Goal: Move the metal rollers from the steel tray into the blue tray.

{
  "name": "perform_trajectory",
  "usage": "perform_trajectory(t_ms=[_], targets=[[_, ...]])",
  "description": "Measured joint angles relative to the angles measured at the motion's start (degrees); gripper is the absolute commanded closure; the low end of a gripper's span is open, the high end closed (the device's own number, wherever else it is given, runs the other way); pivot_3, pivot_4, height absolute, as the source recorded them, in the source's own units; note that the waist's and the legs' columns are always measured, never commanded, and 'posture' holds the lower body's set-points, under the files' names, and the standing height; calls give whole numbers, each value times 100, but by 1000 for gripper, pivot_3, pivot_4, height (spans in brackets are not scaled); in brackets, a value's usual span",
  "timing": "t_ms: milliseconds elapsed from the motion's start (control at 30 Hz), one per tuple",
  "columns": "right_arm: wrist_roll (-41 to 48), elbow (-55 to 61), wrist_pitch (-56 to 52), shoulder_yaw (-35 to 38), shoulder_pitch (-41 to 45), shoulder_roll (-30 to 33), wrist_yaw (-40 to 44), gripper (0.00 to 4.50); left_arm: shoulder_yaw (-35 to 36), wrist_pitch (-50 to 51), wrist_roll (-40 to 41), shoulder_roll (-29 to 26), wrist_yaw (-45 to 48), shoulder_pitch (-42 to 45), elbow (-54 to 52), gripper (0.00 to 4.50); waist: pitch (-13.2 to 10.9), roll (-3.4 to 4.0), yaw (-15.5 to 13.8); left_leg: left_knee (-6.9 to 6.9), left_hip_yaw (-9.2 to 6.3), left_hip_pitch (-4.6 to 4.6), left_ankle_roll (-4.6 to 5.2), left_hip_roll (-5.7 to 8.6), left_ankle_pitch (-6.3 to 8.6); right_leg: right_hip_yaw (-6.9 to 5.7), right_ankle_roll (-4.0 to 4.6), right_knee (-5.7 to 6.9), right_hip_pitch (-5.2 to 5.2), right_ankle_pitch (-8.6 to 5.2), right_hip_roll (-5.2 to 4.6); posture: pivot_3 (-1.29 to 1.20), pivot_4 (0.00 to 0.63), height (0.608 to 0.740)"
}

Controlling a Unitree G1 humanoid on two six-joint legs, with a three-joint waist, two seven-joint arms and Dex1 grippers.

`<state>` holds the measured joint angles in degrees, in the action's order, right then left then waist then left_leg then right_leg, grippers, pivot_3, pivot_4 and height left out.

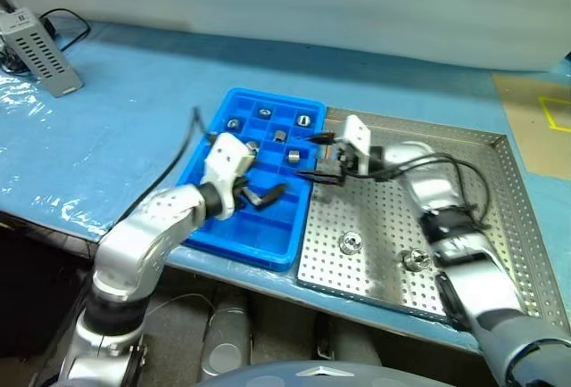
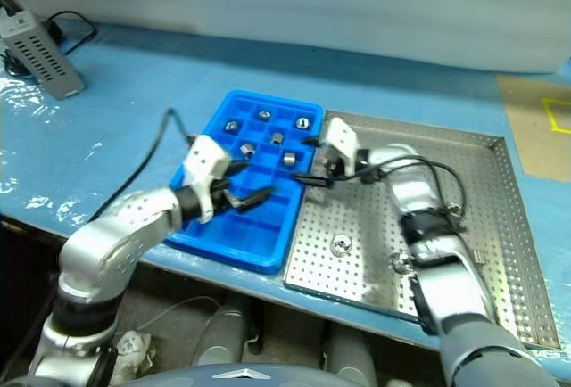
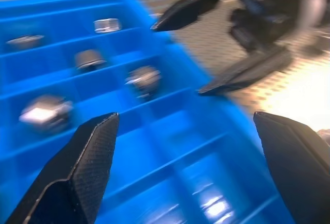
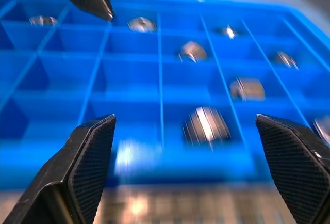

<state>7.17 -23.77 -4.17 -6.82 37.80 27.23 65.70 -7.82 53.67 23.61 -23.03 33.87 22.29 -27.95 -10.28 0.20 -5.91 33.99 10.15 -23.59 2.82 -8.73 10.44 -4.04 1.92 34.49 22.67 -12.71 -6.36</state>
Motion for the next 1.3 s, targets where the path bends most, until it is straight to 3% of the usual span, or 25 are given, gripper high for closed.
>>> perform_trajectory(t_ms=[267,400,633,967,1067,1267,1300], targets=[[183,1371,-852,717,-1293,978,-516,0,-1548,-1631,-710,-33,1694,1502,2377,103,2,0,390,-41,25,52,-15,-2,-10,33,0,-3,-10,0,8,-184,150,740],[192,1643,-1011,1005,-1794,1222,-805,0,-2048,-2252,-1045,237,2370,1758,3204,103,4,1,509,-73,31,56,-15,-2,-21,35,3,-17,-6,-1,13,-214,150,740],[188,1994,-1086,1040,-2117,1235,-1128,0,-2596,-2706,-1384,670,3032,1954,3693,103,12,11,537,-74,40,59,2,-3,-27,37,9,-20,-5,-1,13,-246,150,740],[194,1997,-1087,1040,-2182,1314,-1204,0,-2799,-2765,-1669,541,3594,2006,3607,103,12,11,600,-77,44,68,2,-6,-28,37,13,-24,-10,1,13,-240,150,740],[200,2001,-1087,1040,-2182,1324,-1200,0,-2996,-3065,-2045,541,3576,2109,3698,688,12,11,639,-77,44,72,2,-6,-28,37,13,-26,-15,1,13,-246,150,740],[306,2215,-1185,1045,-2182,1328,-1200,0,-3082,-3452,-2476,775,3570,2213,4117,2699,17,20,670,-89,45,106,-16,-6,-16,36,13,-49,-51,1,13,-253,150,740],[366,2281,-1244,1056,-2182,1328,-1186,0,-3080,-3495,-2505,810,3573,2213,4139,2826,19,23,669,-92,45,110,-15,-5,-15,36,14,-60,-58,2,14,-253,150,740]])
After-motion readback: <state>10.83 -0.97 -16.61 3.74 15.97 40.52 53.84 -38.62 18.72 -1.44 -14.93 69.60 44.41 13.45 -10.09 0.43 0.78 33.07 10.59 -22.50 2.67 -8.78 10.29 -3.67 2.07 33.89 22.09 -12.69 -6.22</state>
